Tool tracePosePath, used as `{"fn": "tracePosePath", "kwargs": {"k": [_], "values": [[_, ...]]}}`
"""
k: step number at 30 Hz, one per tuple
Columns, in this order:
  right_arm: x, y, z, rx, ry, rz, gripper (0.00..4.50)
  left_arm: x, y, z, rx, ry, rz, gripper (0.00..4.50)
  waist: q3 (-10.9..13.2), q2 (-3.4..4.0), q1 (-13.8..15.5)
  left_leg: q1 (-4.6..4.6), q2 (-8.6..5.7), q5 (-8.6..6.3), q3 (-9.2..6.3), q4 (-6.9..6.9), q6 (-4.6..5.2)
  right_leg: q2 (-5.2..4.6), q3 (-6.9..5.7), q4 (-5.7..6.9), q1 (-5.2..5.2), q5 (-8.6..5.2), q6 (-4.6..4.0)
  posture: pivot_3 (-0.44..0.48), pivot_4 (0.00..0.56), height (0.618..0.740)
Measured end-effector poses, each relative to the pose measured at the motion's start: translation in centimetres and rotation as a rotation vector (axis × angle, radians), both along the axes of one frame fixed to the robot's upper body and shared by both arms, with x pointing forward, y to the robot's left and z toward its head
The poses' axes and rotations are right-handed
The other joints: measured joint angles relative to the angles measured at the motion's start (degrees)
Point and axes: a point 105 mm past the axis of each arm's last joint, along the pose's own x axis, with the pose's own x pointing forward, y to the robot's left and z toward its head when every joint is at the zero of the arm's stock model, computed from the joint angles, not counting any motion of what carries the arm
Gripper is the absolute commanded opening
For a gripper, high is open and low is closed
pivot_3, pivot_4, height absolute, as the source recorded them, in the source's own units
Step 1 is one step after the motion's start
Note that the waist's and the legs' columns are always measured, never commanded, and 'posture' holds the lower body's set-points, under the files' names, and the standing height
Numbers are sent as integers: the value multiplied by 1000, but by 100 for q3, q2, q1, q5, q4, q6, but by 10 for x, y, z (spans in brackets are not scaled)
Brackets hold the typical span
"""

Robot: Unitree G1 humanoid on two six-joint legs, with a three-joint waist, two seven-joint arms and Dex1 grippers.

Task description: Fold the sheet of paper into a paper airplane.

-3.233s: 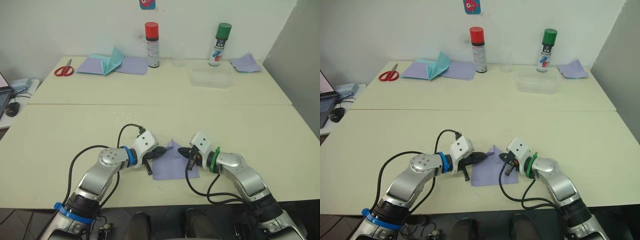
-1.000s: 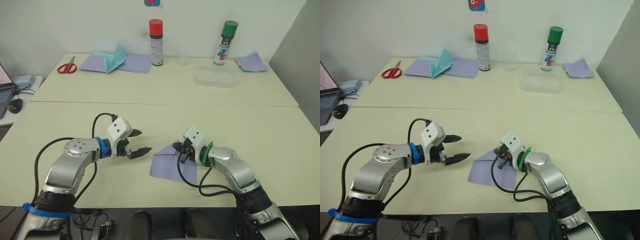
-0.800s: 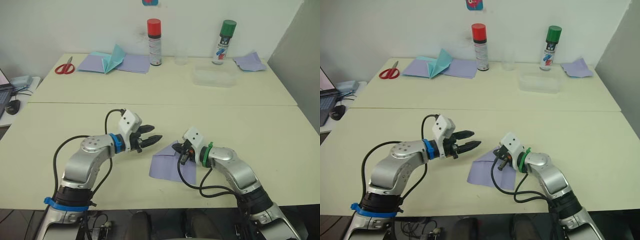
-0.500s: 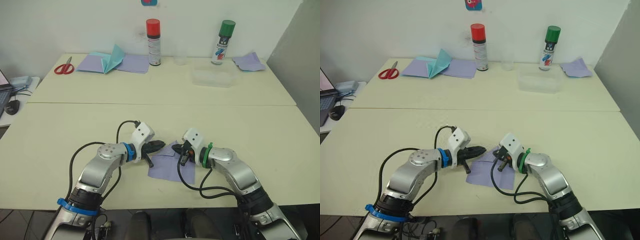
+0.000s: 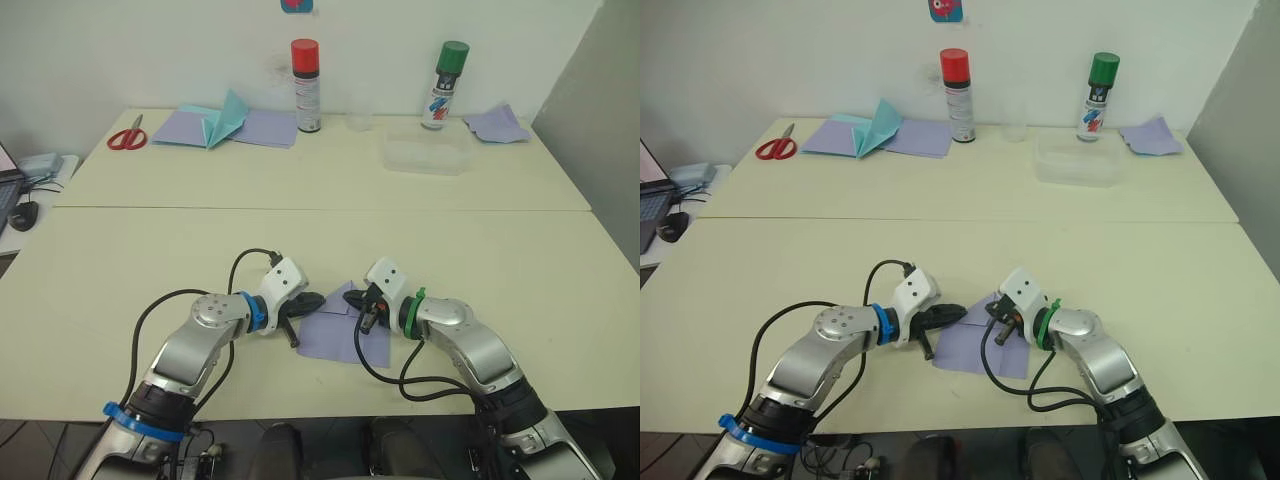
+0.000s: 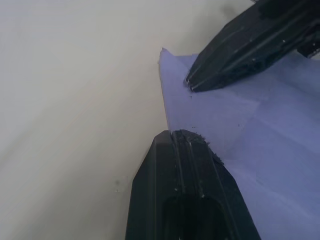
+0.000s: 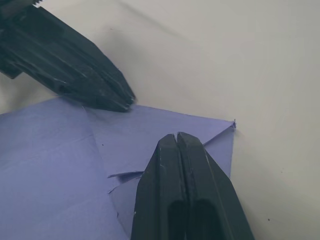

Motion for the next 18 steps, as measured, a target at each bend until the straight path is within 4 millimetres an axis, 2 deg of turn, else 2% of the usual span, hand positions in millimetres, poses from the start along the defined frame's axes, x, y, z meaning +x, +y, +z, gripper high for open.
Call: {"fn": "tracePosePath", "kwargs": {"k": [5, 18], "values": [[1, -2, -1, -6, 1, -16, 0, 6, -4, 0, -4, 5, -3, 21, -1, -2, 8, 23, -4, 0, 3, 1, 0, -2, -1, 0, 22, 0, 0, 0, 150, 740], [0, -4, -3, -19, 4, -23, 0, 39, -38, 0, -4, -27, -67, 21, -15, -4, 34, 41, -12, 1, 13, 4, 0, -2, -4, 7, 36, 4, 7, 0, 150, 740]]}}
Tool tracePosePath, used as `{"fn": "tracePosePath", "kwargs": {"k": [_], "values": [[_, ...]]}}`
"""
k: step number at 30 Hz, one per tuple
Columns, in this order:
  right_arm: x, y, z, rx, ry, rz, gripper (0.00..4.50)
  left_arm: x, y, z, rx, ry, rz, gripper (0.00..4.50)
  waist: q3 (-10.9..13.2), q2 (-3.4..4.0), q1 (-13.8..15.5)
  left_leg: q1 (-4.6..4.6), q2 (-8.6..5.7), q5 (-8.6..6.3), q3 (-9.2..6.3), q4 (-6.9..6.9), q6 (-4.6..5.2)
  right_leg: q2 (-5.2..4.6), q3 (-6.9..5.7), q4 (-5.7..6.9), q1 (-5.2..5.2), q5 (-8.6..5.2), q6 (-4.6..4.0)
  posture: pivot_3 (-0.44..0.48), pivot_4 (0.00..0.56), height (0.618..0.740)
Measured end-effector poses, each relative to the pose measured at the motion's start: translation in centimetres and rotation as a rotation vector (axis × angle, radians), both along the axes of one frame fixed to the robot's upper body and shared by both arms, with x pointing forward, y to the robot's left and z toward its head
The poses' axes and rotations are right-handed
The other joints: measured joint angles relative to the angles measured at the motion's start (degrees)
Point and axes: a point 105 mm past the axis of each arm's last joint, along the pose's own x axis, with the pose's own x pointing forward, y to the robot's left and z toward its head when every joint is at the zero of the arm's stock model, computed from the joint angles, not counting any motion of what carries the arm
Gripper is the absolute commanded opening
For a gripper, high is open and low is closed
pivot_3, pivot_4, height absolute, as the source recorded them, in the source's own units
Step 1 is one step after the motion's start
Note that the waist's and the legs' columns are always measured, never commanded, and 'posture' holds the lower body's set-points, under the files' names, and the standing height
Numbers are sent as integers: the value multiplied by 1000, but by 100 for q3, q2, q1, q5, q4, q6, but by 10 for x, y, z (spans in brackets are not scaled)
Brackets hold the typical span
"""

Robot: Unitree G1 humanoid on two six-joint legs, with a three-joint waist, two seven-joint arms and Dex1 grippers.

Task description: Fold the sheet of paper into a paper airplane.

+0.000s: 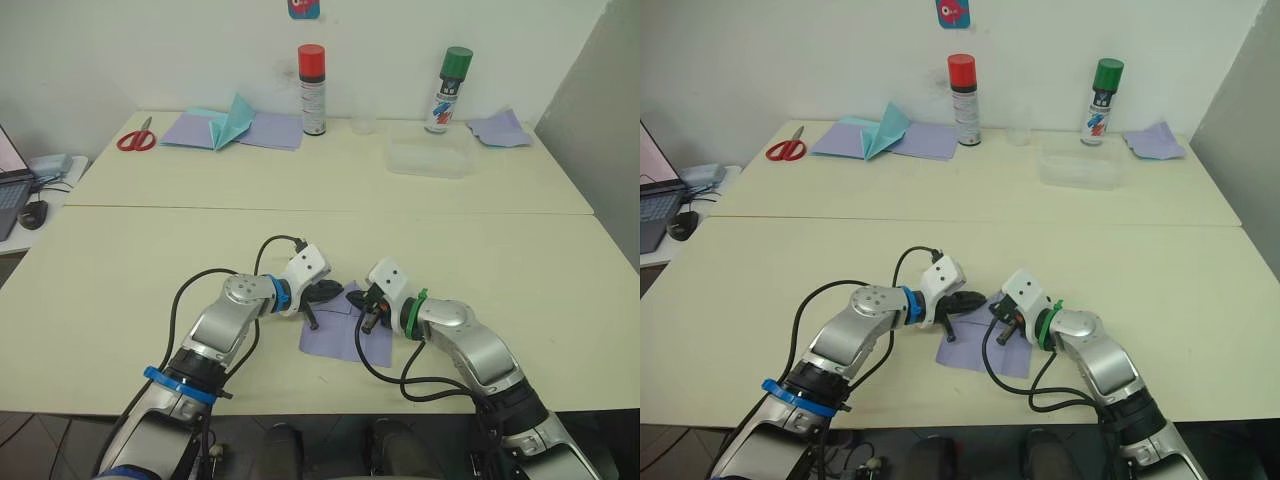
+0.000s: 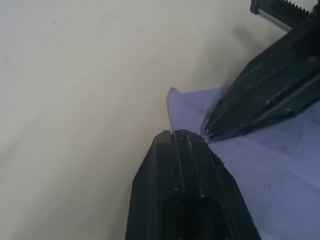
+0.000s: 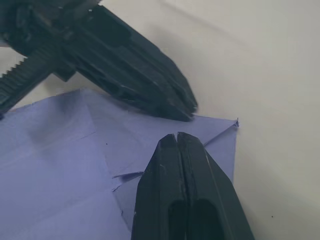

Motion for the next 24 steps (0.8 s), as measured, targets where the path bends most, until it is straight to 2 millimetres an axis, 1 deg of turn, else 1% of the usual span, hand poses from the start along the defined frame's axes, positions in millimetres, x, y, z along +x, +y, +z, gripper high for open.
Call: {"fn": "tracePosePath", "kwargs": {"k": [6, 9, 12, 14, 17, 19, 21, 24], "values": [[0, 0, 0, -2, -1, 0, 0, 9, -10, 1, -4, -20, -12, 21, -1, 0, 2, 0, -3, 0, 0, 0, 0, 0, -1, 0, 0, 0, 0, 0, 150, 740], [0, 0, 0, -1, -2, 2, 0, 11, -10, 2, -13, -27, -1, 21, -1, 0, -2, 0, -1, 0, 1, 0, 0, 0, 1, 1, -1, 0, 1, 0, 150, 740], [-1, 3, 1, 1, -4, 13, 0, 10, 0, 8, -17, -50, 25, 21, 0, 0, -22, -5, 2, 0, 0, -1, 0, 3, 2, 1, -6, 0, 0, 0, 150, 740], [-1, 4, 2, 5, -7, 17, 0, 7, 11, 20, -39, -81, 52, 21, 1, 0, -32, -8, 6, 0, -1, -5, 0, 3, 4, 1, -9, -2, -4, 0, 150, 740], [-1, 6, 2, 10, -6, 21, 0, -5, 26, 32, -37, -122, 67, 21, 1, 1, -48, -7, 10, -1, -3, -10, -1, 4, 9, 1, -10, -4, -7, 0, 150, 740], [-1, 6, 1, 10, -3, 22, 0, -15, 29, 28, -31, -106, 69, 21, 1, 1, -39, -6, 11, -1, -5, -10, -1, 3, 8, 1, -9, -4, -7, 0, 150, 740], [0, 6, 0, 10, -2, 21, 0, -26, 29, 15, -31, -58, 67, 21, 1, 1, -38, -1, 12, 0, -1, -9, -1, 1, 8, 4, -8, -4, -6, 0, 150, 740], [2, 6, 0, 5, -10, 23, 0, -37, 25, -5, -26, 1, 63, 21, 1, 0, -36, 5, 12, 0, -1, -7, -1, 0, 7, 6, -7, -2, -3, 0, 150, 740]]}}
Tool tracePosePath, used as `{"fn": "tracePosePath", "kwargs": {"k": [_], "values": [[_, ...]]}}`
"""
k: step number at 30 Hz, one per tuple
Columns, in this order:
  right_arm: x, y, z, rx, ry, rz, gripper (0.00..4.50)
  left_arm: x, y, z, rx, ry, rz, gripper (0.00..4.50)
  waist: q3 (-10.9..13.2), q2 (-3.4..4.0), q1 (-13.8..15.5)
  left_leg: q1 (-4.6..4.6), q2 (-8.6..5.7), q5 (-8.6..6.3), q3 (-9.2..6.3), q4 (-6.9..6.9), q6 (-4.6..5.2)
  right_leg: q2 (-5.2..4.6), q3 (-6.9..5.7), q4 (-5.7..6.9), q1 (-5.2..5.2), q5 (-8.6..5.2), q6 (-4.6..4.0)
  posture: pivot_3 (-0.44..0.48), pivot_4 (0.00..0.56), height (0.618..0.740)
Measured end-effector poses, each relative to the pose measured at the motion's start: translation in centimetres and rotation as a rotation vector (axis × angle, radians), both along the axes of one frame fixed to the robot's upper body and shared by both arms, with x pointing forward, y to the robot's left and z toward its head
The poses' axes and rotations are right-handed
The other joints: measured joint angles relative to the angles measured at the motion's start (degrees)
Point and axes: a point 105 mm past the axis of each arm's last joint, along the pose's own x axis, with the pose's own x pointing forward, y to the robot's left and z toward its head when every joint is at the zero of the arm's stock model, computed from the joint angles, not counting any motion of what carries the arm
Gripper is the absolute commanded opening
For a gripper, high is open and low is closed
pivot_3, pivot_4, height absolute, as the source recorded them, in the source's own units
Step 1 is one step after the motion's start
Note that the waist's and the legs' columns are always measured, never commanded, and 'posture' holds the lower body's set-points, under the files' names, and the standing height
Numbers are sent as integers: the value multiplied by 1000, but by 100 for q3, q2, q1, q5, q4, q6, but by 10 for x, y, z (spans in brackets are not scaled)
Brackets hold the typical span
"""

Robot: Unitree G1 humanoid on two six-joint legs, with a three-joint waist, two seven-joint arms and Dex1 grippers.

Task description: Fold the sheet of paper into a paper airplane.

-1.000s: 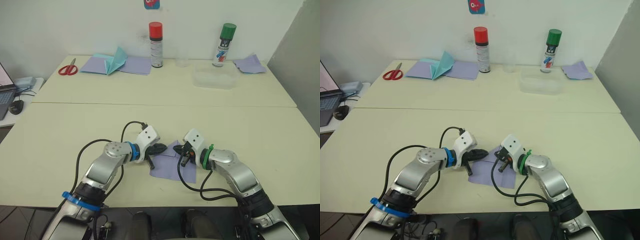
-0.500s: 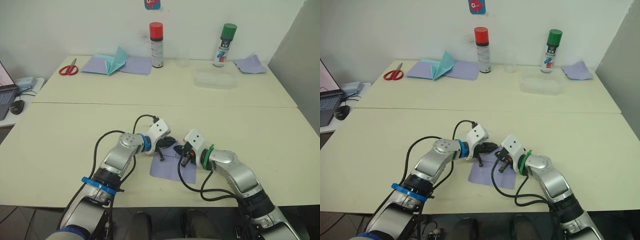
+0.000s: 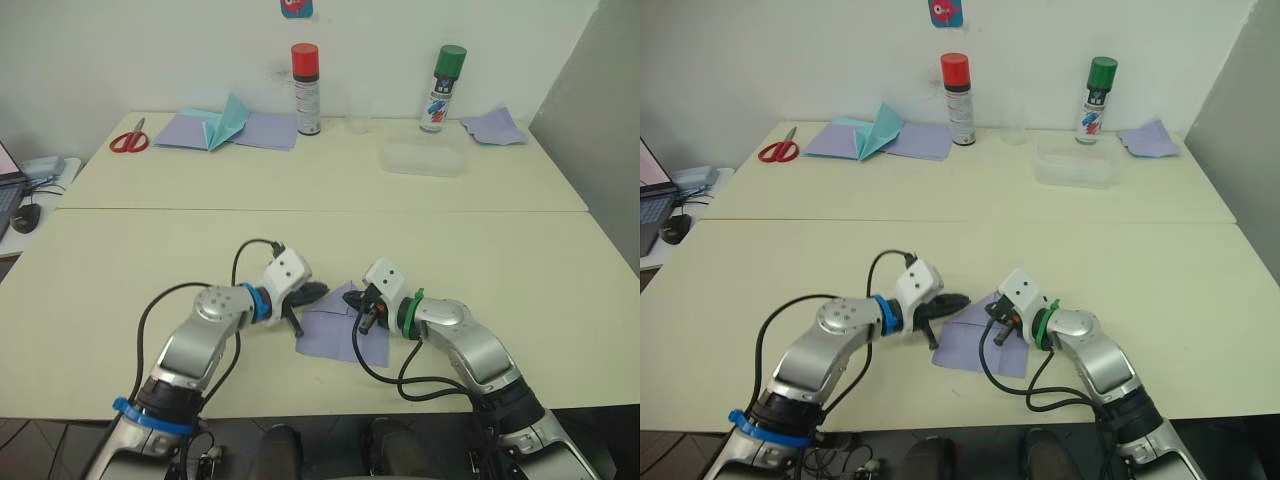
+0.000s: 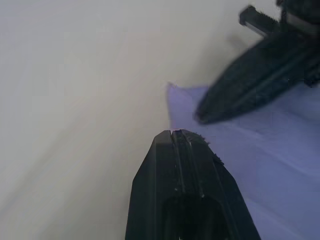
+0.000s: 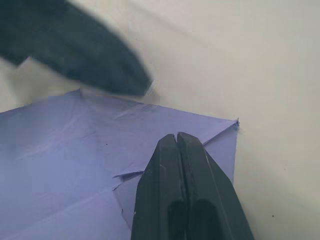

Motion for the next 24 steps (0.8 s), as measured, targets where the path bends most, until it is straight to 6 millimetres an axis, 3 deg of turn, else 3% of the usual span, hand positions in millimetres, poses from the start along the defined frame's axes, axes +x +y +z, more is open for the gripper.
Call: {"fn": "tracePosePath", "kwargs": {"k": [8, 24], "values": [[2, 11, 1, 62, -8, 2, 0, 2, -12, -4, -11, -10, -11, 21, 0, 1, 1, 17, 1, 0, 4, -2, 0, 3, 2, 10, 5, -2, -4, 0, 150, 740], [19, 19, 0, 27, -43, -85, 0, 4, -10, -5, 20, -35, -35, 21, -10, 0, 0, 26, 4, 0, 4, -3, 0, 2, 7, 13, 9, -4, -6, 0, 150, 740]]}}
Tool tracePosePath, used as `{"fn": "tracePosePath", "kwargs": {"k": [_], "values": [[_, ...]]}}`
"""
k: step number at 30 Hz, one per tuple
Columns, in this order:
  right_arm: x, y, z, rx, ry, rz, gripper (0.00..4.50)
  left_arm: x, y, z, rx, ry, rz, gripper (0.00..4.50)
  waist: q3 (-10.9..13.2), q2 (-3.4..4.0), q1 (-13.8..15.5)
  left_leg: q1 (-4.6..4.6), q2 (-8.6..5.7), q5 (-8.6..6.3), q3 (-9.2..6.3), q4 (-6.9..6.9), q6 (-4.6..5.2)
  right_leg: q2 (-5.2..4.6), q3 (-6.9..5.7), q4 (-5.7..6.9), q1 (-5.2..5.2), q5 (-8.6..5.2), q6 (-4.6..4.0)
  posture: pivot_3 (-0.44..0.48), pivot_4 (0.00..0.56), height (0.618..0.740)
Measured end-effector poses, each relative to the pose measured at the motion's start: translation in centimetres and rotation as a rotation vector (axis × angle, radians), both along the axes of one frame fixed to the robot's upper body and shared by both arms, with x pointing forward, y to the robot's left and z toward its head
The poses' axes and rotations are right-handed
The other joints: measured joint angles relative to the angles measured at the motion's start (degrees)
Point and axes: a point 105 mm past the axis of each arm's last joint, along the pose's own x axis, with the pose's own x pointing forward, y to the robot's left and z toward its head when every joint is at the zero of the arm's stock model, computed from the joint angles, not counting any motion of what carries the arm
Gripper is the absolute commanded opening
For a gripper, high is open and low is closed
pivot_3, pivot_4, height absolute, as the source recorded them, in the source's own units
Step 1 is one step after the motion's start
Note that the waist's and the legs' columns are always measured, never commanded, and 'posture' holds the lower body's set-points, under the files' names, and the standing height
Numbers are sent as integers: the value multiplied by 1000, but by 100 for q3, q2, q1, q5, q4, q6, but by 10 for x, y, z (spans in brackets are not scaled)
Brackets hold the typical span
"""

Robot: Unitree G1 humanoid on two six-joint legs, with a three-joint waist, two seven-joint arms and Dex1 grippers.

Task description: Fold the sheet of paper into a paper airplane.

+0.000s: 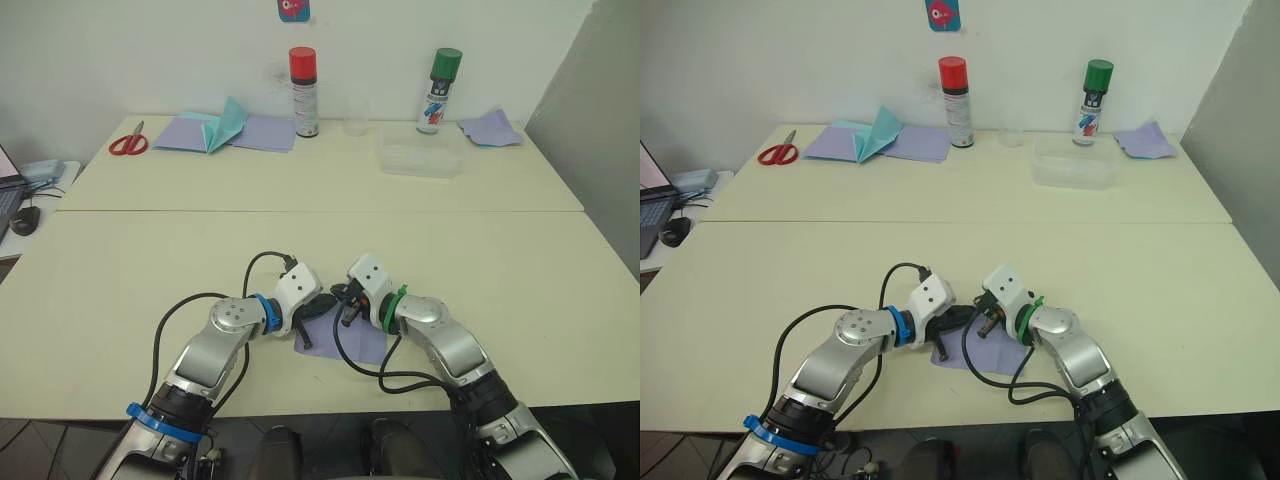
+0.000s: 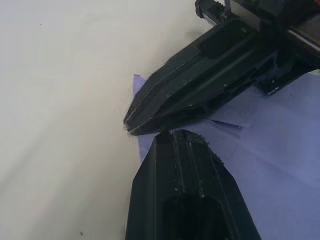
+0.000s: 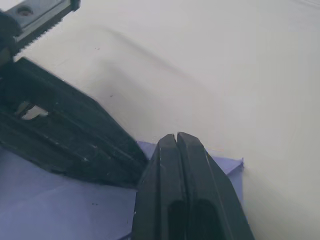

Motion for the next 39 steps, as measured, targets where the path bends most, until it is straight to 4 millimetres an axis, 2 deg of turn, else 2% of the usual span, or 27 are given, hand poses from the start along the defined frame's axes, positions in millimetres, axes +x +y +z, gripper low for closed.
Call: {"fn": "tracePosePath", "kwargs": {"k": [10, 16, 21, 26, 29, 36, 39], "values": [[9, -25, 1, -15, -15, -90, 0, -3, -2, -1, 1, 12, -8, 21, -23, -3, 8, -1, -1, 0, 4, 0, 0, -14, 4, -2, 4, 0, 1, 0, 150, 740], [7, -30, -1, -12, -15, -114, 0, -2, -2, -2, 5, 23, -4, 21, -43, 0, 8, -1, -1, 0, 2, 0, 0, -13, 4, -3, 4, 0, 0, 0, 150, 740], [14, -42, 3, 26, -26, -180, 0, -2, 0, -2, 12, 26, -7, 21, -41, 2, 6, -4, -1, 0, 1, 0, 0, -11, 4, -3, -1, -1, 0, 0, 150, 740], [7, -38, 24, 109, -102, -78, 0, -1, 0, -2, 14, 30, -12, 21, -39, 5, 7, -6, -4, 0, 2, -6, 0, -8, 3, -5, -3, -2, -2, 0, 150, 740], [-8, -34, 31, 115, -122, 31, 0, 0, 0, -2, 15, 29, -15, 21, -39, 5, 15, -8, -3, 0, 2, -6, 0, -9, 2, -8, -1, -3, -3, 0, 150, 740], [-29, -17, 7, 44, -50, 146, 0, 0, 0, -3, 16, 25, -16, 21, -39, 5, 12, -5, -1, 0, -1, -6, 0, -9, 4, -7, -1, -5, -7, 0, 150, 740], [-31, -21, -7, -37, -29, 161, 0, 0, 0, -3, 16, 22, -18, 21, -39, 5, 16, -5, -2, 0, 0, -6, 0, -10, 3, -7, -1, -14, -23, 0, 150, 740]]}}
